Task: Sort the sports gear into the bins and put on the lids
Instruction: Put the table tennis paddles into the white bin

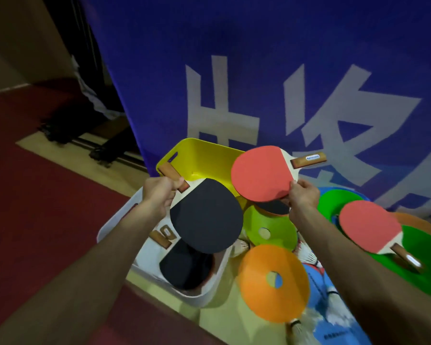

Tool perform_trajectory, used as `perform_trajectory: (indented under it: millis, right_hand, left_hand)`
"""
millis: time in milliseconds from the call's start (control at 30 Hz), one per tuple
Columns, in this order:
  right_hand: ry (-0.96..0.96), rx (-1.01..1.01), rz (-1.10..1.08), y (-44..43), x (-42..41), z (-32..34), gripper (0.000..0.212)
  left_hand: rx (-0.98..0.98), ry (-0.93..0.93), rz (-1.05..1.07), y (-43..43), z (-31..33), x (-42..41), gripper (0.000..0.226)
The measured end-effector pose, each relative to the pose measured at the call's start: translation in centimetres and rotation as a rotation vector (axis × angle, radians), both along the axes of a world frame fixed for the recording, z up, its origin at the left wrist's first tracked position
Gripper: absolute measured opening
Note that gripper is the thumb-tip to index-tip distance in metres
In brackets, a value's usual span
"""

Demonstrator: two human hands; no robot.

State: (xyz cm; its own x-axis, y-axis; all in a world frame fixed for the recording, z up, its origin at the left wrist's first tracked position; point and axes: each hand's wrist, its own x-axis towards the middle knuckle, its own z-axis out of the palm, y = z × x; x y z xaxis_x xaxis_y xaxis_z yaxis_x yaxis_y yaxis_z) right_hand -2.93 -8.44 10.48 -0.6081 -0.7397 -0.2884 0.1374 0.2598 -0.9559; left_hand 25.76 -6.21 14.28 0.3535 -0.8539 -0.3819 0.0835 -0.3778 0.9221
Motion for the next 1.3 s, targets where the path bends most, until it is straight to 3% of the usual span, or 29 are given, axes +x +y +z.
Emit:
perform_trajectory:
  millis: [267, 467, 633, 733, 1033, 1133, 1300]
  right_hand:
    - [0.055, 0.000, 0.004, -0.1, 7.5, -0.6, 0.016]
    - [0.215, 0.017, 0.044, 1.4, 9.3, -1.9, 0.022]
    - [0.357, 0.052, 0.095, 2.6, 9.4, -2.4, 0.023]
    - [0.423, 0.053, 0.187, 2.9, 9.3, -2.5, 0.023]
    - [0.597, 0.068, 0.512, 1.8, 11.0, -1.1, 0.024]
    - [0.704, 0.068, 0.616, 1.2, 12.4, -0.6, 0.026]
    - [0.805, 0.076, 0.828, 0.3, 14.4, -0.8, 0.024]
  left_hand:
    - [0.182, -0.096, -0.086, -0.9, -6.7, 7.0, 0.008]
    - [0.286, -0.161, -0.166, -0.7, -11.2, 7.8, 0.019]
    - [0.375, -0.107, -0.232, -1.3, -13.9, 7.8, 0.007]
    - [0.457, -0.031, -0.256, -1.8, -15.2, 7.9, 0.014]
    - [0.553, 0.081, -0.231, -0.1, -13.0, 8.9, 0.009]
    - [0.500, 0.069, -0.209, -0.1, -11.0, 9.5, 0.021]
    - [0.346, 0.080, -0.124, -0.4, -9.0, 10.9, 0.012]
